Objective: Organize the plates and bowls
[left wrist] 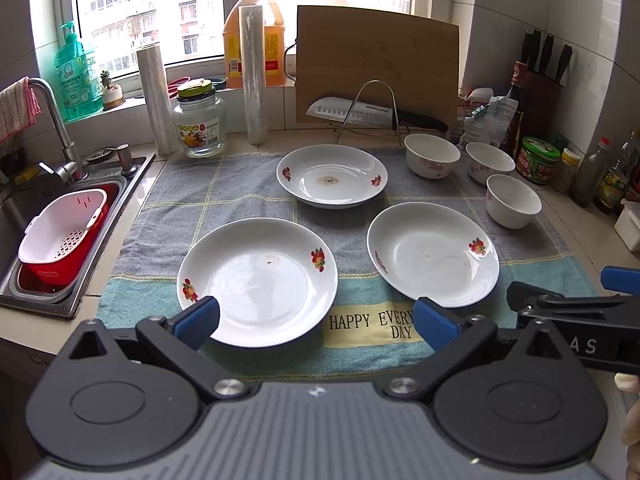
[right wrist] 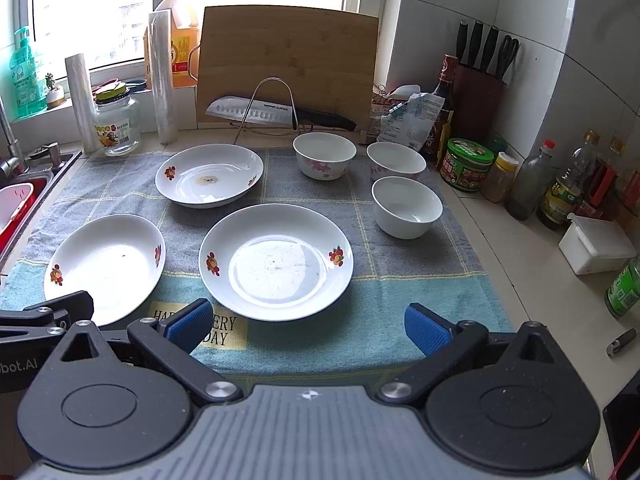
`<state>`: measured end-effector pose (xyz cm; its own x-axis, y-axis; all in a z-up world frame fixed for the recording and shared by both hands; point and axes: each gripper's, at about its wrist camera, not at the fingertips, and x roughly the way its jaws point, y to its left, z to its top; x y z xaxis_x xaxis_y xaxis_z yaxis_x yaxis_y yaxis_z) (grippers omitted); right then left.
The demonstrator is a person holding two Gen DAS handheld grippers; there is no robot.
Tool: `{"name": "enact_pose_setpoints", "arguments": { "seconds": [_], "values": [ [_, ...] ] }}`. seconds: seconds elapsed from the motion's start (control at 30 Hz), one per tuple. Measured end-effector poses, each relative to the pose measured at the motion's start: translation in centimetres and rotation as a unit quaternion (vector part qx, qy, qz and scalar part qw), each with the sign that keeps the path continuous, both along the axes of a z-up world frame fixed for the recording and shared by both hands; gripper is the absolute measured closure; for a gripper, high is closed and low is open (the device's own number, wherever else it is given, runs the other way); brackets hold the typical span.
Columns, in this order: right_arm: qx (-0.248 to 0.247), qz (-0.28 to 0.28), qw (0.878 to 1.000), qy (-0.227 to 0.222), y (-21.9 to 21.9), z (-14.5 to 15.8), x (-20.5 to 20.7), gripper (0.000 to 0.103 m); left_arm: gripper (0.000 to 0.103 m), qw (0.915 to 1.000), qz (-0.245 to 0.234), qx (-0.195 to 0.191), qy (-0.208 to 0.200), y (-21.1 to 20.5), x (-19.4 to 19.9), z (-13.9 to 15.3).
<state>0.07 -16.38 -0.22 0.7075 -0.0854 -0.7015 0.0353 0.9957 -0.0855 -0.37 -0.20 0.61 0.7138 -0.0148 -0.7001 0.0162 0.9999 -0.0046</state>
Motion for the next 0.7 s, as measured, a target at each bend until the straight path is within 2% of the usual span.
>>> {"name": "enact_pose_setpoints", "arguments": {
  "seconds": [0.7],
  "values": [
    [0.002, -0.004, 1.0, -0.007, -0.23, 0.49, -0.44, 0.0, 0.001, 0.9999, -0.002, 0.003, -0.01, -0.2, -0.55, 0.51]
  ]
}}
